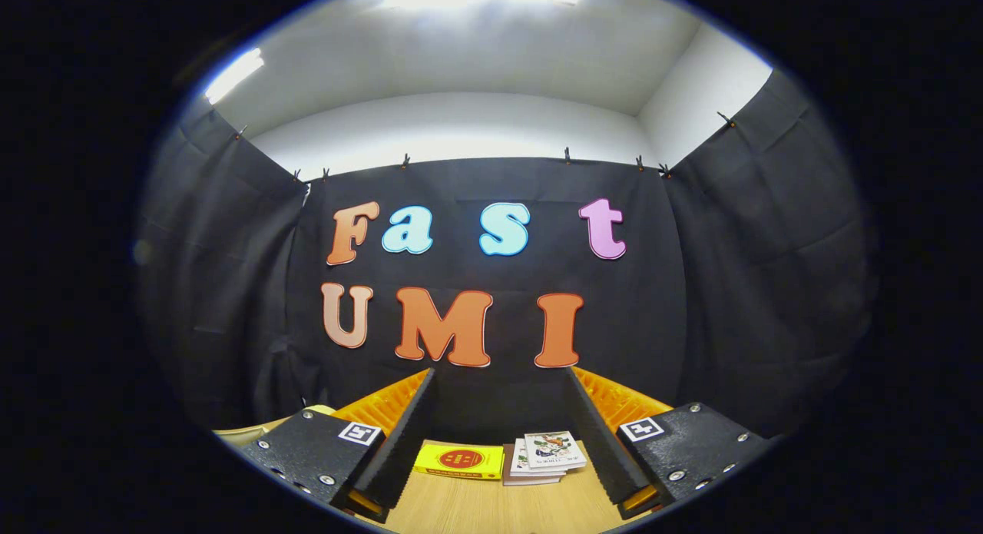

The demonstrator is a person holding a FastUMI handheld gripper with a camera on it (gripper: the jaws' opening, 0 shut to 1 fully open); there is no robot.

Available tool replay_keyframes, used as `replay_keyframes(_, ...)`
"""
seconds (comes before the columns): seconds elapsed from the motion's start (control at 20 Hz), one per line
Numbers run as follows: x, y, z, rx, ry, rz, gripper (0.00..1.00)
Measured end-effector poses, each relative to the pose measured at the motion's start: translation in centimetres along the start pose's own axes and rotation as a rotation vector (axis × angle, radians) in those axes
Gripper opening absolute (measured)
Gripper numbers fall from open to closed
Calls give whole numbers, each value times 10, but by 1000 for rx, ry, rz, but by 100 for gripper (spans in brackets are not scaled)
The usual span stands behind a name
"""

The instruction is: Open the storage box then place both shoes into the box .Put the left shoe in first, then the right shoe, with the right side of both shoes facing outward in a uniform manner.

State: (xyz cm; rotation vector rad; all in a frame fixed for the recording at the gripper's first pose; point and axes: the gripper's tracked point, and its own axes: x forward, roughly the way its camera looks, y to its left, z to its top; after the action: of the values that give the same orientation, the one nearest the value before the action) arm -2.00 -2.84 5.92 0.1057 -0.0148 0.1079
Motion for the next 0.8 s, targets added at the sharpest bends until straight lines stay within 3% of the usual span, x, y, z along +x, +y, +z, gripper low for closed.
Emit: replay_keyframes(0.8,17,33,-18,-7,37,78,97)
